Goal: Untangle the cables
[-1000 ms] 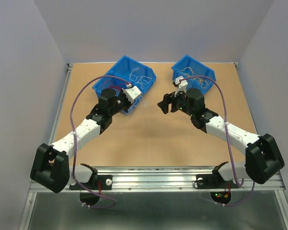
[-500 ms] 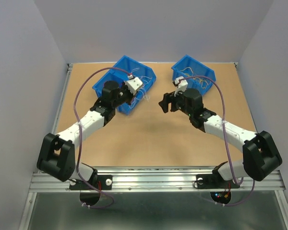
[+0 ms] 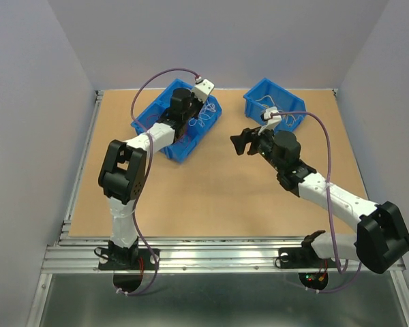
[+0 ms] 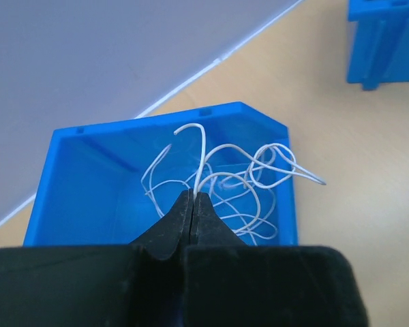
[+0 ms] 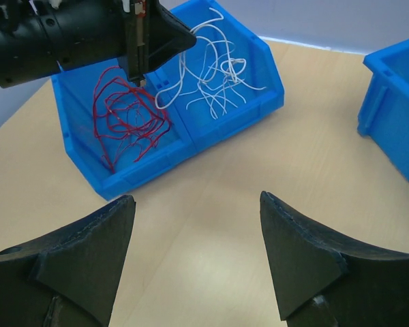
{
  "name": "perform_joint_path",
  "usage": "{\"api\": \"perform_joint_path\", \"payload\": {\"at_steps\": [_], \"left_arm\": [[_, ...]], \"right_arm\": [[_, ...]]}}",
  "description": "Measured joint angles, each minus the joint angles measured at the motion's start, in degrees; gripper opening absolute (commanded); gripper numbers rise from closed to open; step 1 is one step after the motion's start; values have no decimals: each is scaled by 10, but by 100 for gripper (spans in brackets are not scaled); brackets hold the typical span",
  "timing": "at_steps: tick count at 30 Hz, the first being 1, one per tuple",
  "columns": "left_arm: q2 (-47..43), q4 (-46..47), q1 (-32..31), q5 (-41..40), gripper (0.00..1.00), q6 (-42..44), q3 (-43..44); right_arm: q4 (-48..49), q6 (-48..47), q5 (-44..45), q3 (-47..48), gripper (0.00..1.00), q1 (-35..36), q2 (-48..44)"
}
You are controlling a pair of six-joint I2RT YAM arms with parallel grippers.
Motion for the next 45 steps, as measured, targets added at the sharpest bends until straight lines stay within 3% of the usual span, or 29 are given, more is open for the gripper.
{"api": "perform_joint_path", "payload": {"at_steps": [6,11,14,15,18,19,27,32,36,39,45], "left_arm": [[43,24,15,-76,0,-35,13],[47,49,30,-117,6,-95,14],[46,68,36,-138,29,-114,14],[46,72,36,-142,46,-117,14],[41,88,36,-148,76,-119,7],[35,93,36,-150,81,-119,-1],[-50,156,36,-150,86,-120,-81],[-140,176,38,-74,86,-99,-147],[-257,253,42,-17,84,-124,-289],[-332,373,44,-16,84,-176,-417],[-386,476,49,-64,99,-250,-579]], "right_arm": [[3,0,17,-13,79,0,-10],[4,0,19,-13,79,0,-10],[4,0,19,-13,79,0,-10],[4,0,19,-13,79,0,-10],[8,0,17,-13,79,0,-9],[8,0,16,-13,79,0,-8],[11,0,9,-13,79,0,-4],[15,-10,-11,-14,80,0,-8],[28,-17,-26,-30,80,0,-24],[36,-20,-30,-36,80,0,-32],[47,-24,-31,-39,80,0,-33]]}}
